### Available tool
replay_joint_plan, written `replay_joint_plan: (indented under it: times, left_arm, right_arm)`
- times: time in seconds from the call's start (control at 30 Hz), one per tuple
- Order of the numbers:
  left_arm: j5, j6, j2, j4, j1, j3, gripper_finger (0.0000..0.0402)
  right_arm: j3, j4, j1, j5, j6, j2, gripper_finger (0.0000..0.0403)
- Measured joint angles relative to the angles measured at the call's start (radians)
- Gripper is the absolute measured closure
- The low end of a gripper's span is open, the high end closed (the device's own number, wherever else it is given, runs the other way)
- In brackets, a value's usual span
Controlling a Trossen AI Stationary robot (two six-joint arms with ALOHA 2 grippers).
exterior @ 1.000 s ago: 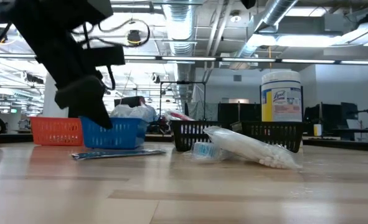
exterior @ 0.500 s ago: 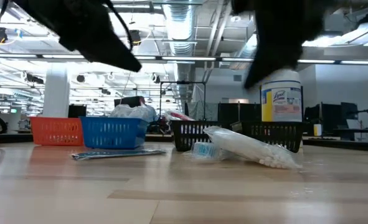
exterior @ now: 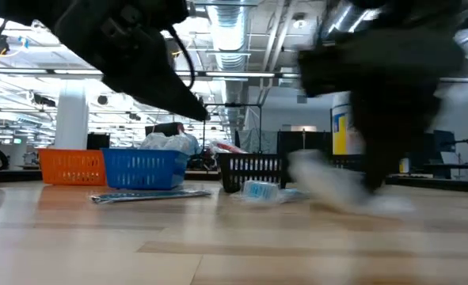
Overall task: Pick & Place Travel size toiletries
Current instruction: Adjust the pack of cotton buds, then put the nail clippers into the orange bin
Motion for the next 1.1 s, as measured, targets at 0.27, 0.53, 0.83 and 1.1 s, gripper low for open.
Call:
replay_joint_plan:
  times: [0.27, 0.53, 0.83, 1.1]
  left_arm:
    - [0.093, 0.055, 0.067, 0.004, 0.041, 0.063, 0.0401]
    - [0.129, 0.159, 0.157, 0.008, 0.097, 0.175, 0.0401]
    - [0.235, 0.132, 0.271, -0.019, 0.197, 0.199, 0.0401]
    - [0.270, 0.086, 0.291, -0.027, 0.184, 0.199, 0.0401]
  right_arm:
    - [-0.011, -0.238, 0.152, 0.003, 0.270, -0.166, 0.0403]
    - [-0.006, -0.220, 0.273, 0.511, 0.373, -0.362, 0.0403]
    - [-0.008, -0.174, 0.247, 0.634, 0.225, -0.378, 0.0403]
    - [-0.009, -0.182, 0.207, 0.592, 0.193, -0.362, 0.0403]
